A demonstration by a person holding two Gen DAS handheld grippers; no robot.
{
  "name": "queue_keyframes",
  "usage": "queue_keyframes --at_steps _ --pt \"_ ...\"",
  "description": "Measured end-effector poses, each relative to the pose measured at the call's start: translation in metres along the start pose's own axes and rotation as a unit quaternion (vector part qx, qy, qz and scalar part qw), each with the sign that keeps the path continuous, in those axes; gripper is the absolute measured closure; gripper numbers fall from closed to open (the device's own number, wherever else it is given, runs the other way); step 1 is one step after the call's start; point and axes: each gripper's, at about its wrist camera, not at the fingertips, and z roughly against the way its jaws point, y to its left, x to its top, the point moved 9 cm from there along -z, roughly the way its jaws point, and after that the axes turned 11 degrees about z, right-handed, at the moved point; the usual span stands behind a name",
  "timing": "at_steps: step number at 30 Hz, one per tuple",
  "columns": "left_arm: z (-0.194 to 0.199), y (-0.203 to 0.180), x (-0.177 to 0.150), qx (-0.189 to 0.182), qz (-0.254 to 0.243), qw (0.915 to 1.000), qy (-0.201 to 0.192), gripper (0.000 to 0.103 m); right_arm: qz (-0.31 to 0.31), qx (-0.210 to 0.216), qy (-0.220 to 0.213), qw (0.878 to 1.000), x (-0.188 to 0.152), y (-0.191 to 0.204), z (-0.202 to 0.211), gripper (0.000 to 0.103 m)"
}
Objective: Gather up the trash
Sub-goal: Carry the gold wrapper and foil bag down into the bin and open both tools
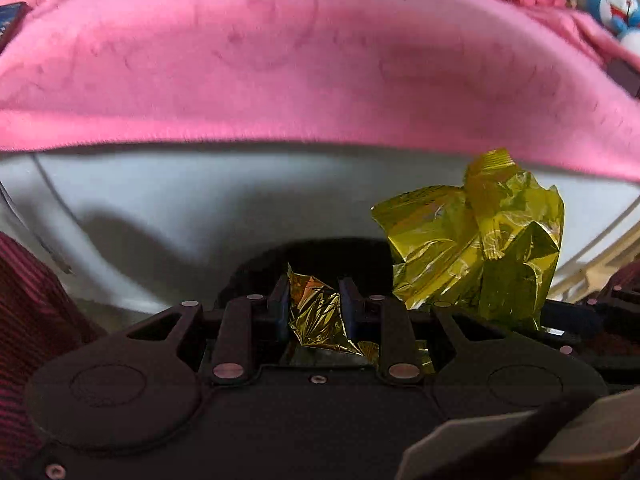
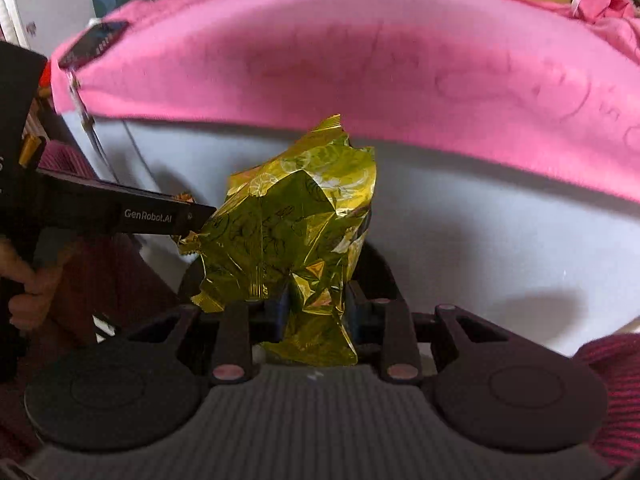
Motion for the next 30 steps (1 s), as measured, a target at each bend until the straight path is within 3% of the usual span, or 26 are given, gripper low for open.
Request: queue_keyframes --at_steps 11,30 --pt "-0.040 0.002 -0.026 0.038 -0.018 0.9971 0.064 0.078 0.001 0.009 0.088 0.996 -0.025 0.007 -0.050 0.070" --pt "-0.055 0.001 -0.035 0.049 -0.036 0.9940 0.091 0.068 -0.017 0.006 0.099 0.995 -0.027 0.004 -0.063 0.060"
